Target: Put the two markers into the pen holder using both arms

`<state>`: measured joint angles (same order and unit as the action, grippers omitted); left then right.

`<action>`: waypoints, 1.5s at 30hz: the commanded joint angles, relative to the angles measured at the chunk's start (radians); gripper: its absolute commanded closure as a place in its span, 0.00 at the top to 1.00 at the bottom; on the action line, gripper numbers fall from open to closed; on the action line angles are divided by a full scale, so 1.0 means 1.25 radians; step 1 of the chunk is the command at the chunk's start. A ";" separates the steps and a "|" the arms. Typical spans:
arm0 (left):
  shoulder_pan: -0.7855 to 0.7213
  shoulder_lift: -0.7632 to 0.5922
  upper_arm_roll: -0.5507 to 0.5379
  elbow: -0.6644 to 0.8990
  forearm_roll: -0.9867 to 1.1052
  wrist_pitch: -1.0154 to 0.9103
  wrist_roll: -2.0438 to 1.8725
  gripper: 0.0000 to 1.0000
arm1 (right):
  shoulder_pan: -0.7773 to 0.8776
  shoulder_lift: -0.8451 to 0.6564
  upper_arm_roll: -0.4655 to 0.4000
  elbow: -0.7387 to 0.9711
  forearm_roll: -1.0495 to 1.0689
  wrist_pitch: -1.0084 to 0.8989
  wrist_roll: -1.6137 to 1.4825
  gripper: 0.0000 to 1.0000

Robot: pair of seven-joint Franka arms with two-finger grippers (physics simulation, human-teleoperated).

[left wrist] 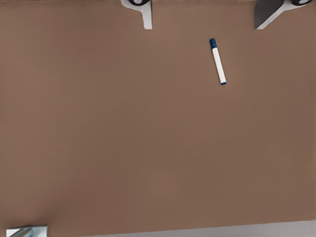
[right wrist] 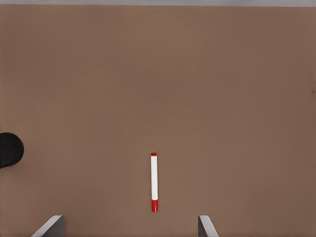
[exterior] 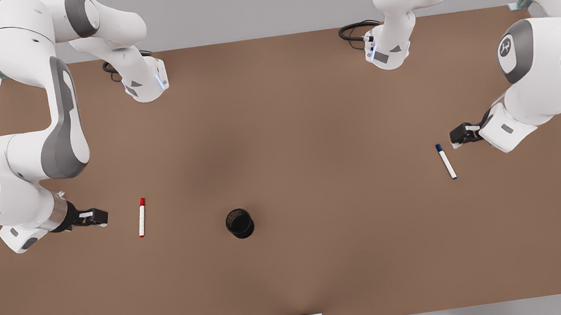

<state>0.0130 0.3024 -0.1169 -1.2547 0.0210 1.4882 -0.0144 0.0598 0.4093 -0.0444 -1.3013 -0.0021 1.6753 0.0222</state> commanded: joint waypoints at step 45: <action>0.024 0.177 0.187 -0.689 -0.171 0.971 0.216 0.49 | -0.007 0.149 0.034 -0.243 0.000 0.248 0.069 1.00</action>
<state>0.0432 0.5225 0.1165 -2.1157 -0.1936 2.6935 0.2365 0.0508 0.5969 -0.0015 -1.6046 -0.0025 1.9713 0.0743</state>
